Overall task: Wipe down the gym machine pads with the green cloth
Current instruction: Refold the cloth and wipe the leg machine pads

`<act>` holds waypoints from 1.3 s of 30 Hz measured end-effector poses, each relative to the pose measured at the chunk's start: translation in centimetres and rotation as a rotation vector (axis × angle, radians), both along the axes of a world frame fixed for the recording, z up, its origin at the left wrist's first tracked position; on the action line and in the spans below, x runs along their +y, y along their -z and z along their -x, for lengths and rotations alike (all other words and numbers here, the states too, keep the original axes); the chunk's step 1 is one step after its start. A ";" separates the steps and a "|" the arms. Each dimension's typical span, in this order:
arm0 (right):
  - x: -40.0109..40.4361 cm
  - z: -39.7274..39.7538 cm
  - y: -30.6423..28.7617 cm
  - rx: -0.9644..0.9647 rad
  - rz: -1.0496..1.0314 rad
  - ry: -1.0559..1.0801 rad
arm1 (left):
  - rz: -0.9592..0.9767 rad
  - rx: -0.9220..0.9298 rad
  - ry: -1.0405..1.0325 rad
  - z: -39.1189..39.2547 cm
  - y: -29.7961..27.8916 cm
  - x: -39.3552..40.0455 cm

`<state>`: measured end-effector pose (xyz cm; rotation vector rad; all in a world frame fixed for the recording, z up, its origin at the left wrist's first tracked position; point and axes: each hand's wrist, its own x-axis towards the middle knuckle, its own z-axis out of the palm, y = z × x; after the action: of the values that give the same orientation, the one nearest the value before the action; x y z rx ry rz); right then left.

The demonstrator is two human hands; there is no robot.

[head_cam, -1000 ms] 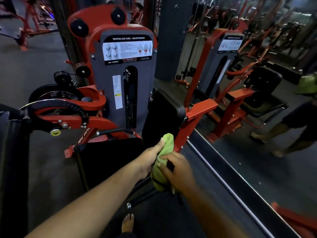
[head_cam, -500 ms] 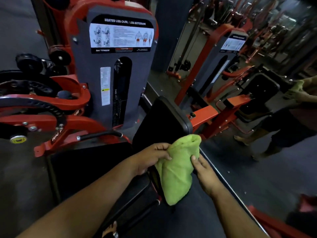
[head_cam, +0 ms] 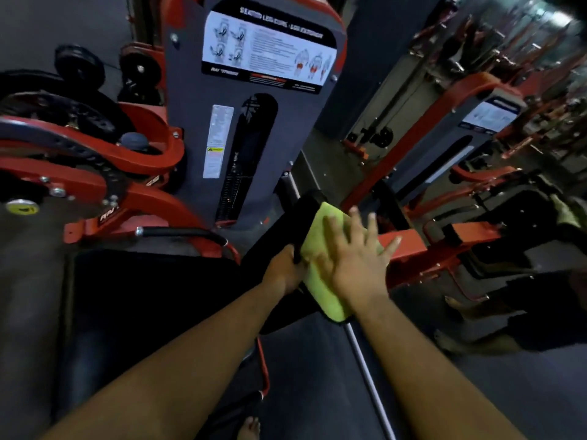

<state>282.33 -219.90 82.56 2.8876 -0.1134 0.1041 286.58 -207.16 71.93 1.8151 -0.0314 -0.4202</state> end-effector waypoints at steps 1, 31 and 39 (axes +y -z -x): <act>0.0 0.7 1.6 0.127 0.048 -0.019 | 0.002 0.043 0.009 0.3 1.3 -0.3; 5.4 -11.7 9.4 0.511 0.814 -0.358 | 0.030 0.206 0.008 6.0 17.6 -1.8; 9.0 -14.4 23.7 0.668 0.889 -0.488 | 0.053 0.322 -0.073 8.3 27.1 -1.4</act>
<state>296.72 -210.87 58.86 1.8743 0.5972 -0.5671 278.27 -208.51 44.80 1.6727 0.2439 -0.6488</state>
